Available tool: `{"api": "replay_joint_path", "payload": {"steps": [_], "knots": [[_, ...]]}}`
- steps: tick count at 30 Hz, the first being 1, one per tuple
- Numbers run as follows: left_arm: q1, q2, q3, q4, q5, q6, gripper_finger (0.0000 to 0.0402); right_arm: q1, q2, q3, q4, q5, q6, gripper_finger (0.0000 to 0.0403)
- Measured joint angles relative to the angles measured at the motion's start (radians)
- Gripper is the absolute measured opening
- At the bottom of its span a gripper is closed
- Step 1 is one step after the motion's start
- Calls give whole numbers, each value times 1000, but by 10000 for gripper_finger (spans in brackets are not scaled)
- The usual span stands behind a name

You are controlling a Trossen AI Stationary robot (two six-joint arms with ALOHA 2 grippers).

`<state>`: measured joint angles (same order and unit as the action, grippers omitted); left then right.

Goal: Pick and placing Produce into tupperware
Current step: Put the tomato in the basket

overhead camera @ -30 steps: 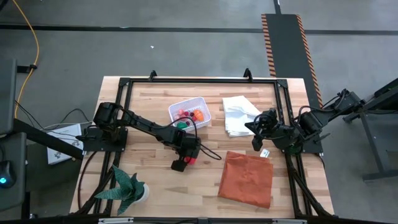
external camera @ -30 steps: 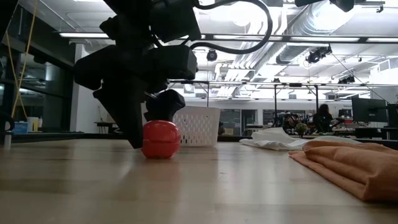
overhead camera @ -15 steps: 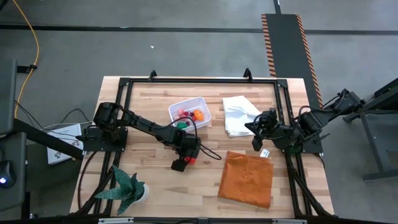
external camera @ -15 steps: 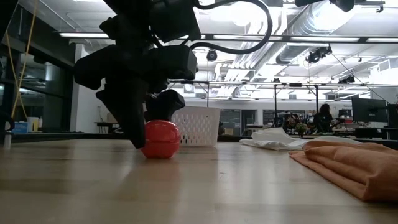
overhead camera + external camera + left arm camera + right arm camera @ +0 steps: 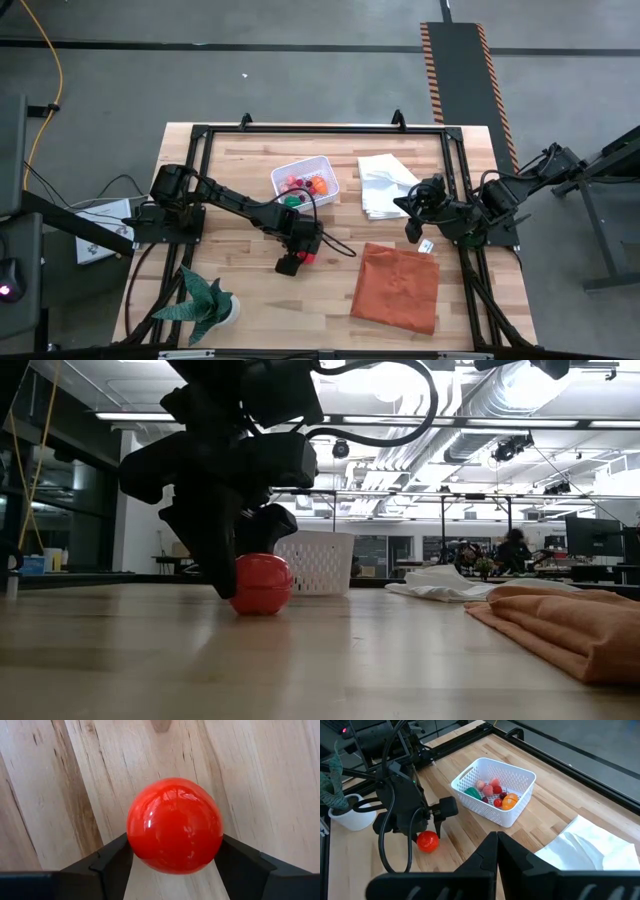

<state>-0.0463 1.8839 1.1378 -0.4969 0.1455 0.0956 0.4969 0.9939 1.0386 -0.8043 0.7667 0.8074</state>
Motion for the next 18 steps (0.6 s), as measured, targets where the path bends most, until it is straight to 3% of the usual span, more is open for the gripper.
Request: {"api": "replay_joint_path", "payload": {"steps": [18], "knots": [[0, 0, 0, 37, 33, -48, 337, 0, 0, 0, 0, 0, 0, 1]]}}
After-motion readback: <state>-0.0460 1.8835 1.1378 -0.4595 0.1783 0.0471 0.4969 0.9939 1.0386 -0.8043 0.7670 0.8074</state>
